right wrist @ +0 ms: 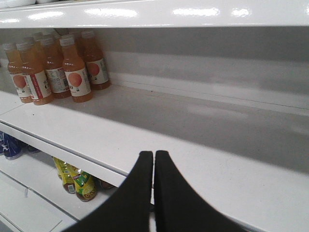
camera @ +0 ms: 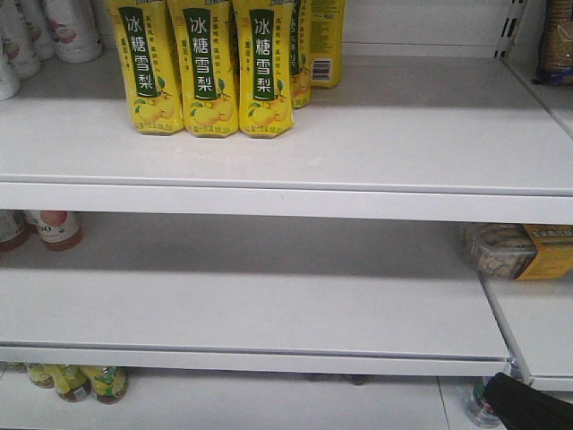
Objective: Place coke in basket with both arms
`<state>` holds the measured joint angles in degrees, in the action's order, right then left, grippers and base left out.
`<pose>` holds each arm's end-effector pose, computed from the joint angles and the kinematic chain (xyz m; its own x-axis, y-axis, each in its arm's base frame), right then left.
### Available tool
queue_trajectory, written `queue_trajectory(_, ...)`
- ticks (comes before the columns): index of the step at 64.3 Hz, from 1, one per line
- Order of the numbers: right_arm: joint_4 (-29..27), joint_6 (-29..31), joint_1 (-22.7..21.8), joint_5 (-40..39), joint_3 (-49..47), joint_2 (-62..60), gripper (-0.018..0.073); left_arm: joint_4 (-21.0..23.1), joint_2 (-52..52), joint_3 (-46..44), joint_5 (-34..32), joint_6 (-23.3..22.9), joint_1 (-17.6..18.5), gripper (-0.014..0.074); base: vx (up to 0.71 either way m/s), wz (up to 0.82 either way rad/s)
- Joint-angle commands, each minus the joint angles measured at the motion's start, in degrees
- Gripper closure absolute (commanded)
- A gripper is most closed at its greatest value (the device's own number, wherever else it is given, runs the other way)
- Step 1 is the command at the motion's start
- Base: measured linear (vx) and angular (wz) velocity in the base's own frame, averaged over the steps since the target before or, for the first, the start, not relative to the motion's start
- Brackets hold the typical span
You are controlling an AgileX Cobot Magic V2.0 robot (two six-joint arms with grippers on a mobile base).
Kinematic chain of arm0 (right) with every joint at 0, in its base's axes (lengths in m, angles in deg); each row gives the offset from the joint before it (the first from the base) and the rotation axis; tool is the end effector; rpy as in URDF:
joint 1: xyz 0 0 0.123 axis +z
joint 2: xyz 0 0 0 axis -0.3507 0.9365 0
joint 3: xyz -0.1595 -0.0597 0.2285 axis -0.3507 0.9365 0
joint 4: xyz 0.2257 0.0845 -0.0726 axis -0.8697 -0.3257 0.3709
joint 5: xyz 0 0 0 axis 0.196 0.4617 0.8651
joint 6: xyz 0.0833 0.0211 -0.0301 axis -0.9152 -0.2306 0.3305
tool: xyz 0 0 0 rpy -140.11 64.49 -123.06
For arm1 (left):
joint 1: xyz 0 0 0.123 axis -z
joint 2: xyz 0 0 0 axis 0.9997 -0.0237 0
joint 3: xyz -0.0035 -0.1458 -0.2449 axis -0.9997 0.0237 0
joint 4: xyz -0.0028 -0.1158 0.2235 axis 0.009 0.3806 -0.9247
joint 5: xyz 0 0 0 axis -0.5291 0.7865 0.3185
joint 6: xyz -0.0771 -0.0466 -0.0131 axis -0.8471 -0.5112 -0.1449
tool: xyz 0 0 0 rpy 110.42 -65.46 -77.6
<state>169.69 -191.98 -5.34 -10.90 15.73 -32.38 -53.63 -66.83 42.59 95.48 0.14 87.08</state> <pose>0.0621 0.0444 0.2113 -0.2069 0.0647 -0.9762 -0.5087 0.8452 0.1638 0.0572 0.0008 0.1854 -0.1085 -0.1313 -0.9854 -0.0325 0.9912 -0.1285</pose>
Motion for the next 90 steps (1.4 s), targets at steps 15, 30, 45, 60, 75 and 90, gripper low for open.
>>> queue_trajectory(15, -2.0, 0.2, 0.1, 2.1, -0.2, 0.4, 0.0564, -3.2, 1.4, 0.2, -8.3, 2.7, 0.0, 0.0601, 0.0, 0.0)
queue_trajectory(30, -30.5, 0.2, 0.1, 4.7, 4.3, 0.4, 0.0564, -3.2, 1.4, 0.2, -8.3, 2.7, 0.0, 0.0601, 0.0, 0.0)
queue_trajectory(45, -46.9, 1.9, 0.1, 11.3, 4.3, 0.4, 0.0564, -3.2, 1.4, 0.2, -8.3, 2.7, 0.0, 0.0601, 0.0, 0.0)
queue_trajectory(60, -47.0, 1.9, 0.1, 15.6, 4.3, 0.4, 0.0564, -3.2, 1.4, 0.2, -8.3, 2.7, 0.0, 0.0601, 0.0, 0.0)
queue_trajectory(75, -62.1, 14.7, -0.4, 24.6, 4.3, -0.4, 0.0564, -3.2, 1.4, 0.2, -8.3, 2.7, 0.0, 0.0601, 0.0, 0.0)
queue_trajectory(90, -82.7, 48.6, -4.7, 26.8, 4.3, -8.3, 0.0564, -3.2, 1.4, 0.2, -8.3, 2.7, 0.0, 0.0601, 0.0, 0.0)
